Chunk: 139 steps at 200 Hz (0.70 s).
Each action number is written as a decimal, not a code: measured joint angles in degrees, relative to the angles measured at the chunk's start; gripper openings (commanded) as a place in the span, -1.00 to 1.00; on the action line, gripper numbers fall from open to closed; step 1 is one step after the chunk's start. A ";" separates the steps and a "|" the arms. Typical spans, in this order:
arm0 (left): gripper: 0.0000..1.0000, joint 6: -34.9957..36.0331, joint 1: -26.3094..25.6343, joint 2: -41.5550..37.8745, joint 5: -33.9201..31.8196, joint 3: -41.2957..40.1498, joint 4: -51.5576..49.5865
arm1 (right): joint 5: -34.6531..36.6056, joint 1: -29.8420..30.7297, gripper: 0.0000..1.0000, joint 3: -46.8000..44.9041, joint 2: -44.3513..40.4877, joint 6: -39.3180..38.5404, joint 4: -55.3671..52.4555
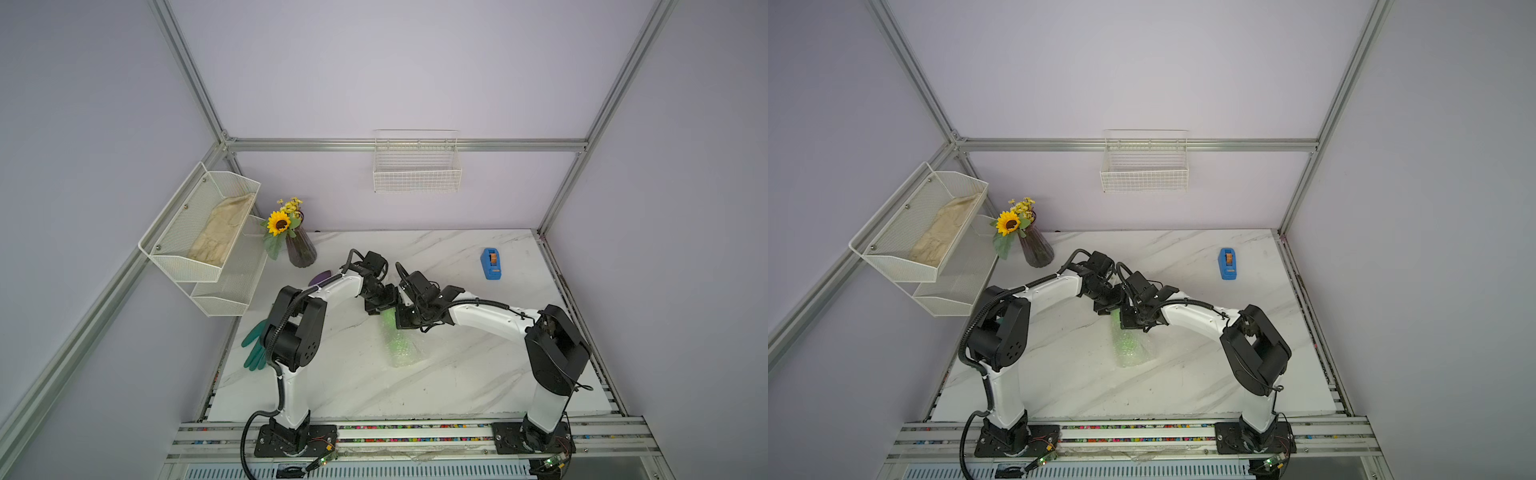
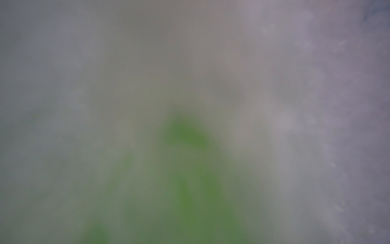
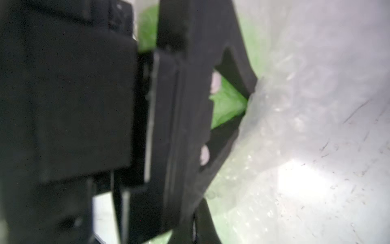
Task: Wrap wine glasses in bubble wrap
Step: Adjust the bubble wrap at the center of the board.
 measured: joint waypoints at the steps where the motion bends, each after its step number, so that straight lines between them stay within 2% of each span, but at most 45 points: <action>1: 0.54 0.09 0.11 -0.26 -0.02 -0.07 -0.11 | 0.00 0.00 -1.00 0.09 0.00 -0.20 -0.07; 27: 0.88 1.09 2.78 -6.84 0.00 -1.09 -1.51 | 1.18 0.11 -1.00 3.54 0.00 -6.82 -2.75; 34: 0.90 1.42 3.85 -9.09 -0.04 -1.64 -1.88 | 1.97 0.04 -1.00 4.37 0.00 -9.40 -3.52; 63: 0.91 4.35 9.90 -17.49 0.42 -2.99 -3.50 | 3.32 -0.26 -1.00 5.09 0.00 -17.94 -7.41; 99: 0.71 10.51 14.51 -20.11 1.55 -2.99 -7.37 | 4.33 -0.31 -1.00 5.09 0.00 -29.81 -10.25; 139: 0.58 20.96 15.61 -21.44 0.61 -2.93 -10.73 | 4.44 -0.31 -1.00 1.75 -2.58 -51.54 -9.33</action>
